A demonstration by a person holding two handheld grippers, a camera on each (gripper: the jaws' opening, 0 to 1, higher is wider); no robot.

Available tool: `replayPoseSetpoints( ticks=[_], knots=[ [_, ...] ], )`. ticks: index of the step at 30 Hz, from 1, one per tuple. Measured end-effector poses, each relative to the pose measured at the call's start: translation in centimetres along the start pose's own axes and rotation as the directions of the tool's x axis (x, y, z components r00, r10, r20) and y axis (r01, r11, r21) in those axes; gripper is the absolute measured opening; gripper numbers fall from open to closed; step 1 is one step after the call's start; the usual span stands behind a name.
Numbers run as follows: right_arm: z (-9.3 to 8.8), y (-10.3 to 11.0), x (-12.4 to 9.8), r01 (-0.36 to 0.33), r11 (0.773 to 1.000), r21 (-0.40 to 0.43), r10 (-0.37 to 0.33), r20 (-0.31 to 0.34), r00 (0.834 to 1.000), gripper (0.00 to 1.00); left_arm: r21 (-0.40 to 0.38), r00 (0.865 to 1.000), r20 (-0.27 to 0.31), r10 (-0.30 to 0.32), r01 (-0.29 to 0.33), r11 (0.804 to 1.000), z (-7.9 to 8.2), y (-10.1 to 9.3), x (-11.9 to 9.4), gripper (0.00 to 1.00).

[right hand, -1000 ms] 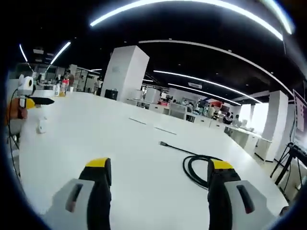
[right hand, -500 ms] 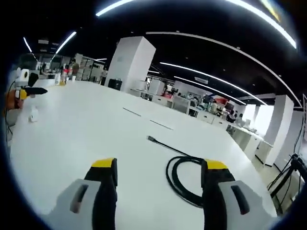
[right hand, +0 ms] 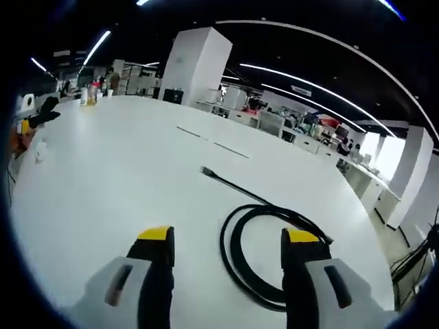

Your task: Plug the desk Type‑C cable into the charger adapter.

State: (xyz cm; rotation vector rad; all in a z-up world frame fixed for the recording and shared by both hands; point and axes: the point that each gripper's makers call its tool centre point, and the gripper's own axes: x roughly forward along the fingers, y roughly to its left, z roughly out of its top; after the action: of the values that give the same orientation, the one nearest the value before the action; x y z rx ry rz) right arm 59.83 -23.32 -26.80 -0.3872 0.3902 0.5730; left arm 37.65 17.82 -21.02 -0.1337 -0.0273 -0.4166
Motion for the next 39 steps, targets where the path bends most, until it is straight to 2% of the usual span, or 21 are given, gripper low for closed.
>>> replayPoseSetpoints(
  ticks=[4,6,18,21,29,32,39],
  knots=[
    [-0.3,-0.6,0.8,-0.013,1.000,0.001,0.013,-0.028,1.000,0.62,0.002,1.000,-0.002,0.002,-0.002,1.000,0.0,0.1,-0.1,1.00],
    [-1.1,-0.9,1.7,-0.040,0.999,0.020,0.041,-0.078,0.996,0.61,0.008,1.000,-0.006,0.001,-0.001,1.000,-0.1,0.0,-0.1,1.00],
    [-1.3,-0.4,2.5,-0.098,0.993,0.059,0.104,-0.119,0.987,0.47,0.012,1.000,-0.010,-0.002,0.002,1.000,0.0,0.0,-0.2,1.00],
    [-1.4,-0.7,2.8,-0.125,0.989,0.082,0.135,-0.132,0.982,0.40,0.009,1.000,-0.011,-0.003,0.003,1.000,0.0,-0.1,-0.2,1.00],
    [-1.4,0.0,2.7,-0.153,0.984,0.092,0.166,-0.158,0.973,0.32,0.019,1.000,0.001,0.012,-0.012,1.000,0.3,0.2,-0.5,1.00],
    [-1.5,0.0,2.8,-0.161,0.982,0.100,0.176,-0.168,0.970,0.26,0.021,1.000,-0.001,0.015,-0.015,1.000,0.3,0.3,-0.6,1.00],
    [-1.3,0.5,2.8,-0.175,0.979,0.100,0.191,-0.178,0.965,0.24,0.024,1.000,-0.011,0.016,-0.016,1.000,0.1,0.3,-0.6,1.00]
  ],
)
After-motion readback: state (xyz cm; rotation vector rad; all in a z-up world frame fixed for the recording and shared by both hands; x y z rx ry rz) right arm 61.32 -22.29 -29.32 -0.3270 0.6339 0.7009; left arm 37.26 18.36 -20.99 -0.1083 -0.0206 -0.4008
